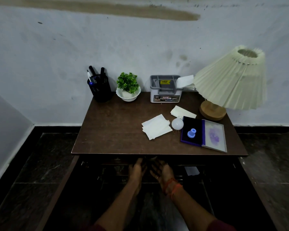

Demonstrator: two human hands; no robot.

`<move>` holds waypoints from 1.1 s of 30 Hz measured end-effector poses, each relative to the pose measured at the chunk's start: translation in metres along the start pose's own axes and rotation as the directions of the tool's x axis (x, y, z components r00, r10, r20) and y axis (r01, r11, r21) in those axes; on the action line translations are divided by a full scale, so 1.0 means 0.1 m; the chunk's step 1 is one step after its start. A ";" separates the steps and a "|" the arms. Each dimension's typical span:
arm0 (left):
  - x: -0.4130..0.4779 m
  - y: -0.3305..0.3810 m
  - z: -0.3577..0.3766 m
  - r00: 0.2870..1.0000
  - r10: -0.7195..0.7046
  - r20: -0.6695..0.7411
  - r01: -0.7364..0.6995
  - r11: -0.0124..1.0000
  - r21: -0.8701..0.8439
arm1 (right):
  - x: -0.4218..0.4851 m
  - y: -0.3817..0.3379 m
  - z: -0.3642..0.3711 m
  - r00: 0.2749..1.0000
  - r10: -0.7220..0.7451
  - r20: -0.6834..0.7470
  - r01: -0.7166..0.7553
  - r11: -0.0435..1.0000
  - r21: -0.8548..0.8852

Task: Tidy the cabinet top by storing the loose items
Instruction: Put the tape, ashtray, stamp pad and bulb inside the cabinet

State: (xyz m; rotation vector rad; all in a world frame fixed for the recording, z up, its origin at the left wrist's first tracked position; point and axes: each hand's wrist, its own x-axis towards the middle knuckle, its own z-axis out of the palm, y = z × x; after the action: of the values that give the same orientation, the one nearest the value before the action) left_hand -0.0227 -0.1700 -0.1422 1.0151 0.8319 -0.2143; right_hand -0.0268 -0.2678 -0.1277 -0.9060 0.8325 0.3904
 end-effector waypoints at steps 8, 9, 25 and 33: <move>-0.32 -0.09 -0.01 0.997 -0.009 0.077 0.006 0.999 0.041 | -0.27 0.09 -0.13 1.000 -0.021 0.014 0.020 1.000 0.021; -0.39 -0.11 0.01 0.996 -0.010 0.089 0.006 0.999 0.044 | -0.33 0.08 -0.16 1.000 -0.026 0.013 0.026 0.999 0.022; -1.49 0.02 0.59 0.944 0.095 0.315 -0.133 0.986 0.101 | -1.26 -0.59 -0.69 0.966 -0.250 0.060 0.246 0.967 0.070; -1.76 0.19 0.81 0.901 0.177 0.395 -0.251 0.958 0.143 | -1.55 -0.95 -0.76 0.932 -0.354 0.074 0.349 0.934 0.072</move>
State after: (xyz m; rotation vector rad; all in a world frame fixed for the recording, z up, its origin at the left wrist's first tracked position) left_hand -0.0911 -0.2628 0.0146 1.1896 0.3458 -0.2942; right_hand -0.1018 -0.3785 0.0170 -0.9563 0.5836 0.0905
